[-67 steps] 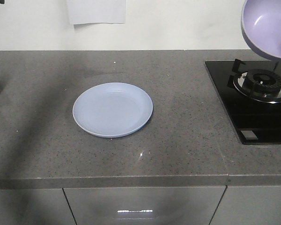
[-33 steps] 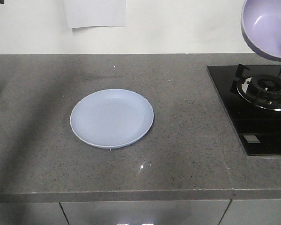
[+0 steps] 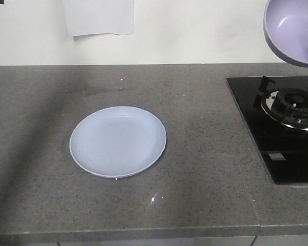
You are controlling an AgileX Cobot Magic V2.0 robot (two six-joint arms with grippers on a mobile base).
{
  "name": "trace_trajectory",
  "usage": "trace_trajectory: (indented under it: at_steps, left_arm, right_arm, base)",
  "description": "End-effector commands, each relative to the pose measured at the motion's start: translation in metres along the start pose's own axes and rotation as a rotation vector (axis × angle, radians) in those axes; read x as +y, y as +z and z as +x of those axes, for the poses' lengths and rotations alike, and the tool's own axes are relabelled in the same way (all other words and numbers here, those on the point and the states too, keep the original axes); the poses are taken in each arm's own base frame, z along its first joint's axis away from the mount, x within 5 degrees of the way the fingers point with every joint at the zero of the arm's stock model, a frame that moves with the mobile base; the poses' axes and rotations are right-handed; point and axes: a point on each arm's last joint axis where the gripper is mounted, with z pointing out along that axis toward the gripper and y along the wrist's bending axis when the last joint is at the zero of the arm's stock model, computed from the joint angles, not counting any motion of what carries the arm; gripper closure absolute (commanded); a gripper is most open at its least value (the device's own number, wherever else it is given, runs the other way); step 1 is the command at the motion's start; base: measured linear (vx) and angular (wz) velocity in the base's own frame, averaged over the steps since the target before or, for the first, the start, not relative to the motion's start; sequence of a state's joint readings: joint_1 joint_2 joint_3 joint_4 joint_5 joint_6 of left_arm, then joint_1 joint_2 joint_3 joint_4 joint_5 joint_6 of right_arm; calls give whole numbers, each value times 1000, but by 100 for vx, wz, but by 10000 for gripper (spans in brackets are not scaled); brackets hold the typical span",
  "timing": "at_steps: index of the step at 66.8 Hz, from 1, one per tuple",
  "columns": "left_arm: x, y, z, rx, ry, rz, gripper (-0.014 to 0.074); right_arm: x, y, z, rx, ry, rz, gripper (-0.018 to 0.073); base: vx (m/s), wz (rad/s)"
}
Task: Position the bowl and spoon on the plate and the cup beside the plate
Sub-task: 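Approach the plate while holding the spoon and bowl aloft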
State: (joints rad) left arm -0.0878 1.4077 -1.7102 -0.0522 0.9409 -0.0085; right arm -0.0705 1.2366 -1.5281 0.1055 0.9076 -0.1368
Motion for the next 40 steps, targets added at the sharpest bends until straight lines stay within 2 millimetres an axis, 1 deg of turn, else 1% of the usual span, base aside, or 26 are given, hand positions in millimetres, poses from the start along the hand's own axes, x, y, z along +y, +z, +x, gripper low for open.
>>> trace_trajectory:
  at_steps: [1,40]
  left_arm:
    - [-4,-19,-13,-120,-6,15,594]
    - [-4,-19,-13,-120,-6,15,594]
  right_arm:
    - [-1,-17,-14,-129,-7,17,570]
    - [-1,-17,-14,-129,-7,17,570]
  base:
    - [7,-8]
    - [4,-4]
